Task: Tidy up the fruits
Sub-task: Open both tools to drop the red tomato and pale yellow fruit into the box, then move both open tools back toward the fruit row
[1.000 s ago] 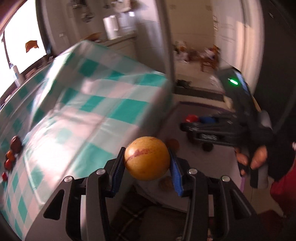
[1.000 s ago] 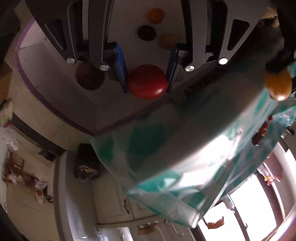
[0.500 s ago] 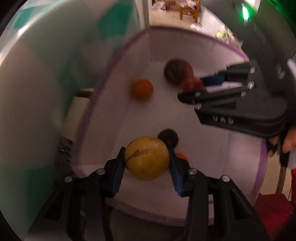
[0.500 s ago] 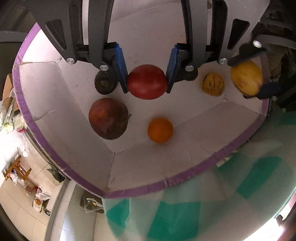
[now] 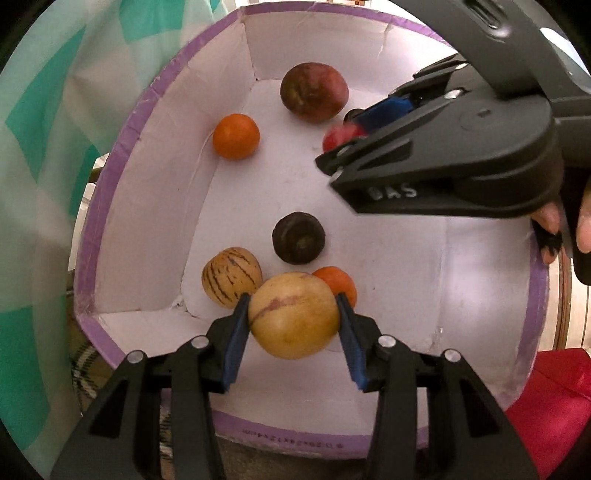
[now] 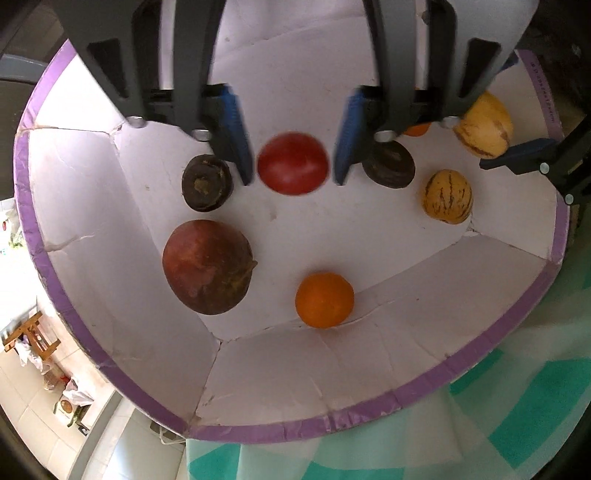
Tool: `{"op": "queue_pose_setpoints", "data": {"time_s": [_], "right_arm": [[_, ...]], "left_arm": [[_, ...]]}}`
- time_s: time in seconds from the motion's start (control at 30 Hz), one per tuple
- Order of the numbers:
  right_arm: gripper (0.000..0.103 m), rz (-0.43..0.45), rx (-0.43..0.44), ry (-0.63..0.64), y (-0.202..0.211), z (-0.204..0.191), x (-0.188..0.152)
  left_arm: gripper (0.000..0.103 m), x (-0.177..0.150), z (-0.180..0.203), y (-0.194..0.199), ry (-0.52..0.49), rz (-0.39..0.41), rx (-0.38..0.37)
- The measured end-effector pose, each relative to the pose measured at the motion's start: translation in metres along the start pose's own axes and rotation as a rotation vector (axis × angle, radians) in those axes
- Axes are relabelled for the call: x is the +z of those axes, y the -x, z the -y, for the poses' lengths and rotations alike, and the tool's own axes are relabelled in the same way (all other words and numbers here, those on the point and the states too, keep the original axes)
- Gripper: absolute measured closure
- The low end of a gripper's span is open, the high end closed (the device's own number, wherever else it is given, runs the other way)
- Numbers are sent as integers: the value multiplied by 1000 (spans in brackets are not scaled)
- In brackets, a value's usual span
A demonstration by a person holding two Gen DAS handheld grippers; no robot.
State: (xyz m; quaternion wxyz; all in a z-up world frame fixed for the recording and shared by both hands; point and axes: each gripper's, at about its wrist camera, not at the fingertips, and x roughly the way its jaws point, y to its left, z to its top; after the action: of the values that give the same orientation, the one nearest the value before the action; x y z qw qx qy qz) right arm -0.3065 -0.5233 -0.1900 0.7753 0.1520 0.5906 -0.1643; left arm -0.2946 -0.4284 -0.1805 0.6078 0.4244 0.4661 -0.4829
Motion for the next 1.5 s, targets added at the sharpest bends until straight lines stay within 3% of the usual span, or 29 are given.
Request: {"op": "queue_pose_setpoints", "data": {"time_s": [0.03,0.1,0.2,0.3,0.4,0.5,0.6,0.67,0.8,0.97,1.07,1.27,1.37,1.5], "right_arm": [[39,3,3,-6,1,0,0],[38,8,4,-13,3,2,1],[32,8,4,-34,5,7,3],[29,38,-15,-49,20,12,6],[28,112,-9,-90,47,23,13],[22,232,-19,-142,81,32,20],[20,370,2,-157,118,27,26],[16,467,41,-133,143,13,28],[16,585,160,-46,174,-34,31],[16,566,269,91,188,-111,48],[16,550,283,193,191,-158,57],[16,481,313,337,186,-255,92],[16,435,327,385,174,-303,124],[16,392,320,440,156,-363,163]], "left_arm": [[38,4,-3,0,-1,10,2],[29,1,-6,10,-1,51,10],[26,0,-6,29,-19,142,46],[21,-4,-6,58,-30,282,117],[21,-10,-3,95,3,437,217],[7,-22,-11,138,66,618,296],[2,-49,-38,189,207,802,402],[2,-67,-61,210,291,849,440],[2,-129,-135,244,555,874,542],[2,-219,-229,272,875,814,652],[2,-261,-278,291,1017,758,694],[2,-322,-382,302,1259,684,650],[2,-355,-401,299,1365,725,631],[2,-392,-403,293,1511,797,530]]}}
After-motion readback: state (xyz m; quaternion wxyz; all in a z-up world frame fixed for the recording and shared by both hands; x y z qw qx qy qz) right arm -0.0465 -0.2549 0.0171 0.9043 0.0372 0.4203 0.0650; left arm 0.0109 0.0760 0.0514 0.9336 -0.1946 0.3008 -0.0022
